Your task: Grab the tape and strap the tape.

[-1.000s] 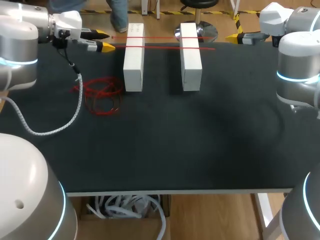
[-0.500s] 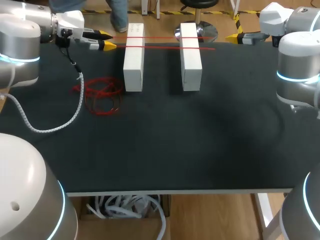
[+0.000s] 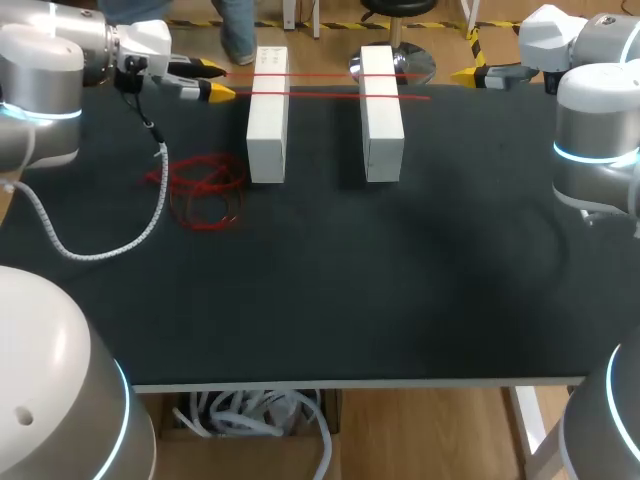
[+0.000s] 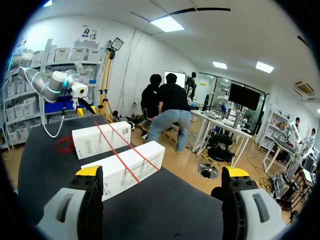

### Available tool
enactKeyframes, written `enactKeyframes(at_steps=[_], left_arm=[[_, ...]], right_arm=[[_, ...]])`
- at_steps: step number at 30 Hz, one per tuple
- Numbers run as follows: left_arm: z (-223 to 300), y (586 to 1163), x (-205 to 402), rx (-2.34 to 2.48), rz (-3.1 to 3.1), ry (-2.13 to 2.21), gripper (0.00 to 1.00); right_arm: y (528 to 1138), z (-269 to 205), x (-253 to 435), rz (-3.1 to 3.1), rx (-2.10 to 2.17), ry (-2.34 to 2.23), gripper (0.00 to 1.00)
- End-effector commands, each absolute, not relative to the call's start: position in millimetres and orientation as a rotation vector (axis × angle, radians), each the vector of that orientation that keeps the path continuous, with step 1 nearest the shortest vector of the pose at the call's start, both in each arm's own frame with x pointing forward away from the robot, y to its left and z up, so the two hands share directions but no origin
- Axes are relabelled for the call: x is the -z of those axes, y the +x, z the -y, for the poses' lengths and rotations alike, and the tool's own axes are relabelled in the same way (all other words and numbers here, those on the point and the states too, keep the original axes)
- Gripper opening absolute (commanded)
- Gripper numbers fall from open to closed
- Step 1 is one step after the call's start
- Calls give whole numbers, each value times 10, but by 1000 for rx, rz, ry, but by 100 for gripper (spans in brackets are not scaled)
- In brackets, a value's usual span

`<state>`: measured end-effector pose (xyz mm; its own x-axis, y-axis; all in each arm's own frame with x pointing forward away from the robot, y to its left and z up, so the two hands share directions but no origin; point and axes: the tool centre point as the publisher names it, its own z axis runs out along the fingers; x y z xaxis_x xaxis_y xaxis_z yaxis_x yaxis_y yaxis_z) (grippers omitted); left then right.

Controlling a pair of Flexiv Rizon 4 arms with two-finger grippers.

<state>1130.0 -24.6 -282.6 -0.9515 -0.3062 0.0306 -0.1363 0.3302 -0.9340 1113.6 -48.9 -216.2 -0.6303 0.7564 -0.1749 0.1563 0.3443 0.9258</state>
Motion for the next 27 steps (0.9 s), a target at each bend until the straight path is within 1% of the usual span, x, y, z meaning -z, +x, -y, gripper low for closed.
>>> enactKeyframes(at_steps=[1, 2, 4, 5, 6, 8, 10, 12, 14, 16, 18, 22, 25, 27], left_arm=[[241, 11370, 2868, 1691, -2440, -409, 44], [239, 11380, 2879, 1690, -2439, -412, 44], [237, 11399, 2909, 1688, -2440, -413, 37], [234, 11409, 2922, 1689, -2439, -414, 37], [230, 11420, 2938, 1690, -2439, -414, 41], [222, 11446, 2969, 1689, -2439, -419, 44], [214, 11468, 2998, 1686, -2437, -422, 43], [202, 11489, 3018, 1685, -2434, -428, 44], [188, 11515, 3045, 1691, -2426, -440, 42], [183, 11532, 3068, 1691, -2425, -441, 43], [176, 11545, 3089, 1691, -2424, -440, 40], [154, 11570, 3128, 1700, -2410, -459, 44], [148, 11583, 3149, 1704, -2405, -464, 38], [142, 11594, 3167, 1705, -2404, -467, 43]], right_arm=[[11139, 492, 2160, -2012, -1289, 794, 100], [11139, 492, 2160, -2012, -1289, 794, 100], [11139, 492, 2160, -2012, -1289, 794, 100], [11139, 492, 2160, -2012, -1289, 794, 100], [11139, 492, 2160, -2012, -1289, 794, 100], [11139, 492, 2160, -2012, -1289, 794, 100], [11139, 492, 2160, -2012, -1289, 794, 100], [11139, 492, 2160, -2012, -1289, 794, 100], [11139, 492, 2160, -2012, -1289, 794, 100], [11139, 492, 2160, -2012, -1289, 794, 100], [11139, 492, 2160, -2012, -1289, 794, 100], [11139, 492, 2160, -2012, -1289, 794, 100], [11139, 492, 2160, -2012, -1289, 794, 100], [11139, 492, 2160, -2012, -1289, 794, 100]])
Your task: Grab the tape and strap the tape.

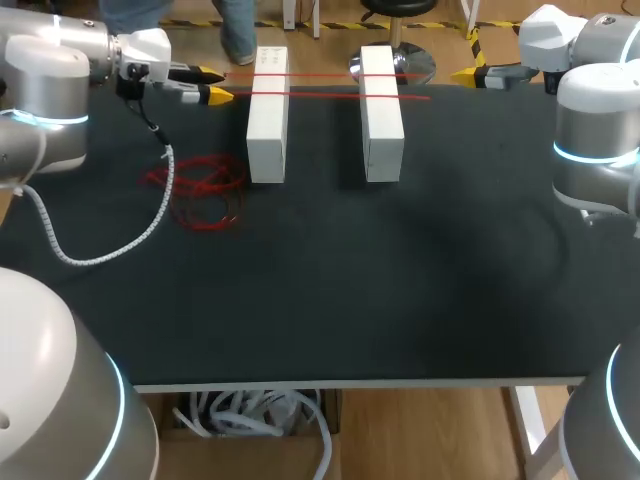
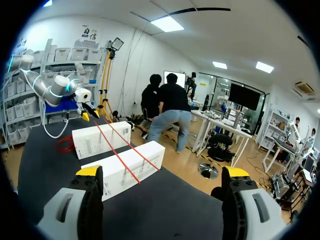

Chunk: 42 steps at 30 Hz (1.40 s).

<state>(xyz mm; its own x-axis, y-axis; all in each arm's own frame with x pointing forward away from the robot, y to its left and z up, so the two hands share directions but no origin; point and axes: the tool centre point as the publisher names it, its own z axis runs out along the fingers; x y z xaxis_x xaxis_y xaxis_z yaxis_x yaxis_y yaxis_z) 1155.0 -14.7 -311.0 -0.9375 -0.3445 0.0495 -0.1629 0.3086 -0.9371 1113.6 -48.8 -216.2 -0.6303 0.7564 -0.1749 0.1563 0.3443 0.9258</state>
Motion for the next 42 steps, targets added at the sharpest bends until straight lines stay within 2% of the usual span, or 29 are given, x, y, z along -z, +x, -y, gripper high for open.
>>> enactKeyframes(at_steps=[1, 2, 4, 8, 10, 12, 20, 21, 22, 23, 24, 25, 30, 31, 32, 42], left_arm=[[137, 11601, 3177, 1704, -2404, -475, 47], [131, 11607, 3182, 1709, -2401, -475, 47], [119, 11621, 3207, 1705, -2401, -476, 42], [111, 11631, 3239, 1712, -2394, -488, 44], [120, 11622, 3264, 1715, -2394, -492, 49], [128, 11608, 3290, 1715, -2399, -488, 45], [126, 11614, 3332, 1720, -2398, -510, 45], [122, 11618, 3330, 1721, -2396, -509, 42], [118, 11624, 3329, 1718, -2395, -513, 33], [118, 11626, 3330, 1722, -2393, -513, 31], [118, 11628, 3327, 1731, -2394, -492, 22], [122, 11621, 3322, 1729, -2395, -492, 0], [145, 11609, 3317, 1728, -2398, -489, 0], [151, 11606, 3315, 1727, -2399, -488, 10], [157, 11601, 3311, 1730, -2400, -481, 0], [180, 11531, 3215, 1755, -2416, -378, 0]], right_arm=[[11139, 492, 2160, -2012, -1289, 794, 100], [11139, 492, 2160, -2012, -1289, 794, 100], [11139, 492, 2160, -2012, -1289, 794, 100], [11139, 492, 2160, -2012, -1289, 794, 100], [11139, 492, 2160, -2012, -1289, 794, 100], [11139, 492, 2160, -2012, -1289, 794, 100], [11139, 492, 2160, -2012, -1289, 794, 100], [11139, 492, 2160, -2012, -1289, 794, 100], [11139, 492, 2160, -2012, -1289, 794, 100], [11139, 492, 2160, -2012, -1289, 794, 100], [11139, 492, 2160, -2012, -1289, 794, 100], [11139, 492, 2160, -2012, -1289, 794, 100], [11139, 492, 2160, -2012, -1289, 794, 100], [11139, 492, 2160, -2012, -1289, 794, 100], [11139, 492, 2160, -2012, -1289, 794, 100], [11139, 492, 2160, -2012, -1289, 794, 100]])
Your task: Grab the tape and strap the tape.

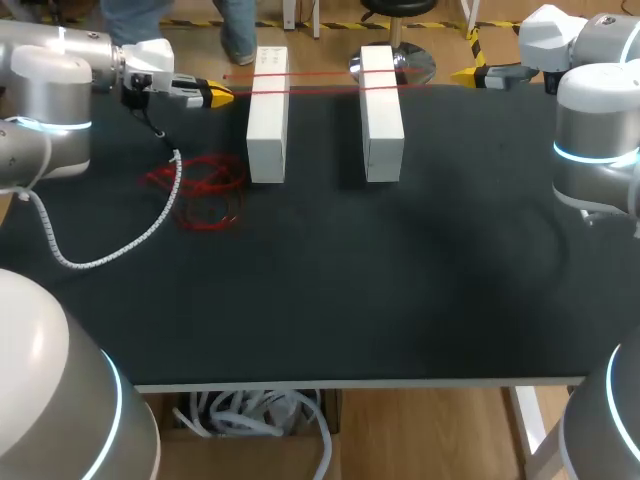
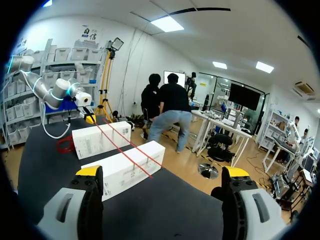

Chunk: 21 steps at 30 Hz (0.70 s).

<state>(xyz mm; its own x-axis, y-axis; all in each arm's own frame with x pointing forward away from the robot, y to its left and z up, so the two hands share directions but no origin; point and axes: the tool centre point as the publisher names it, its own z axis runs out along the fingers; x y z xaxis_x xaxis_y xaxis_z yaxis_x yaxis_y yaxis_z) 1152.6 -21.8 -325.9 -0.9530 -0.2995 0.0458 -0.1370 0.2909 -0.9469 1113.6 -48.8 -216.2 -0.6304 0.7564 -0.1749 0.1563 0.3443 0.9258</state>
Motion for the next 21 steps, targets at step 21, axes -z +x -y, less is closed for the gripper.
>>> enactKeyframes(at_steps=[21], left_arm=[[201, 11302, 2491, 1971, -2275, -238, 0]], right_arm=[[11139, 492, 2160, -2012, -1289, 794, 100]])
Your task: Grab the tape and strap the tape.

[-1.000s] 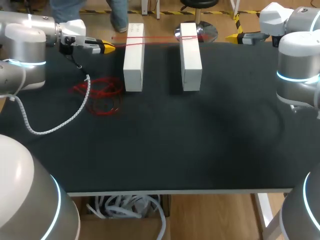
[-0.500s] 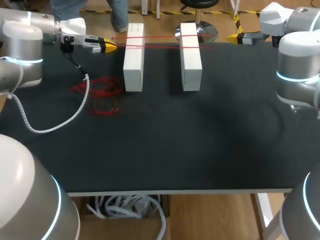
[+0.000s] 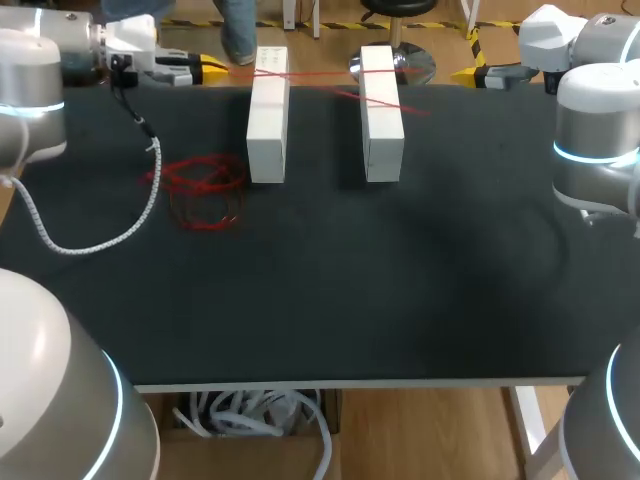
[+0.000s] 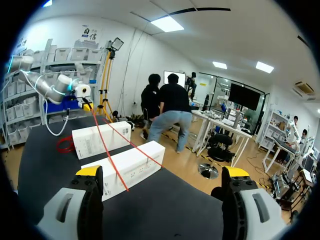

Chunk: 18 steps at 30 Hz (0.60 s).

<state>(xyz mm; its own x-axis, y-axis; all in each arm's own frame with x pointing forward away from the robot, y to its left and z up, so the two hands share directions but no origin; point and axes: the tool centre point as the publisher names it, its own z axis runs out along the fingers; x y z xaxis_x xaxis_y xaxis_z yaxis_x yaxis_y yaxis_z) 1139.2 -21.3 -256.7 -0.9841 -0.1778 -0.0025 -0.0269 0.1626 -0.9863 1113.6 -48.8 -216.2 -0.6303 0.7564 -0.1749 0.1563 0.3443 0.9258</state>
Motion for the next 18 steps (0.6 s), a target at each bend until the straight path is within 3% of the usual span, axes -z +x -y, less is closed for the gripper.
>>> enactKeyframes(at_steps=[1, 18], left_arm=[[202, 11290, 2455, 1997, -2258, -249, 0], [294, 11196, 1958, 2292, -1998, -369, 0]], right_arm=[[11139, 492, 2160, -2012, -1289, 794, 100], [11139, 492, 2160, -2012, -1289, 794, 100]])
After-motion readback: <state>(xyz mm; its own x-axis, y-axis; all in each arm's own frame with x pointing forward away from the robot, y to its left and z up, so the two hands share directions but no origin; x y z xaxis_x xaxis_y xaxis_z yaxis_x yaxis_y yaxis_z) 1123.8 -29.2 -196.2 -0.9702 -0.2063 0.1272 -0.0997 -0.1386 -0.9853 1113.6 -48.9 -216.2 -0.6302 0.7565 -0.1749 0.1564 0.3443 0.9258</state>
